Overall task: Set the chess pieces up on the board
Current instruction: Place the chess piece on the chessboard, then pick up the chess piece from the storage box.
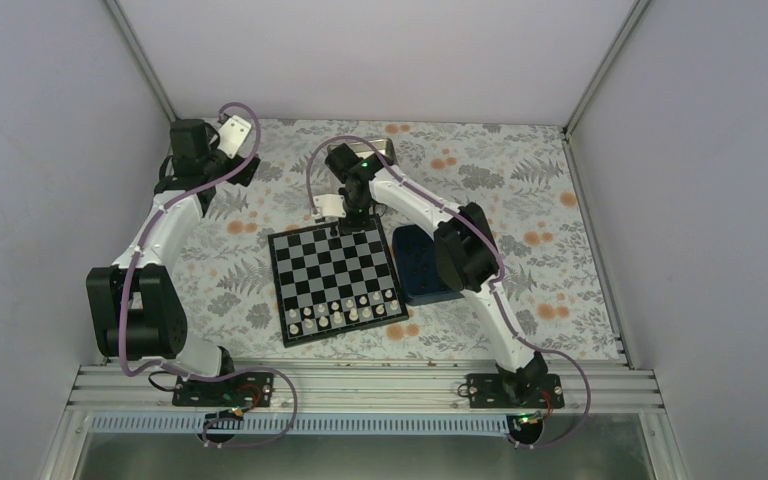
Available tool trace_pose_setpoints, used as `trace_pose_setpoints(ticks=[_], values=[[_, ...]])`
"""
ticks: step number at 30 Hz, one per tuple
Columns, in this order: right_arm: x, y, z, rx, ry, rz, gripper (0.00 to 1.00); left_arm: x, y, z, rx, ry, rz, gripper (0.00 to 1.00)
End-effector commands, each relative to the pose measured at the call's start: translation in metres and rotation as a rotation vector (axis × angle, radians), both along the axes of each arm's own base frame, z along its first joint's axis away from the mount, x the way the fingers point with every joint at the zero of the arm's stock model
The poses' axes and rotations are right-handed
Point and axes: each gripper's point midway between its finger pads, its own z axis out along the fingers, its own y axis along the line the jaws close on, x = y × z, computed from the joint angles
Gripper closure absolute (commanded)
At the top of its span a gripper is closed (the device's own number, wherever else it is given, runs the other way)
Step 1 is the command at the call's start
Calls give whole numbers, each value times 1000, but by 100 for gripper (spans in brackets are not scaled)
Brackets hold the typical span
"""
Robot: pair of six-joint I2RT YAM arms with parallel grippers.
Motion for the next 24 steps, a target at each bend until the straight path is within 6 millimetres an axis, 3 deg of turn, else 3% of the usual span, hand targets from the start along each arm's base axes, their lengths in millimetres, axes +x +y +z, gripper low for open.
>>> trace_pose_setpoints(ticks=[1,6,9,12,14,18,21,24], values=[[-6,7,2,23,9,6,62,-3,2,11,-2,-35,-3,0],[-6,8,37,77,-22,0,58,-3,3,12,-4,-36,1,0],[-8,2,75,121,-55,-16,57,-3,3,13,-8,-39,1,0],[-15,-18,119,166,-69,-36,55,-2,2,14,-15,-40,-1,0],[-16,-43,139,179,-68,-71,53,-2,1,16,-21,-43,-4,0],[-21,-109,138,129,-37,-174,54,1,-1,17,-33,-41,-15,0],[-26,-165,111,39,11,-280,56,5,-3,16,-41,-34,-25,0],[-40,-209,83,-42,56,-362,58,9,-7,18,-51,-30,-37,0]])
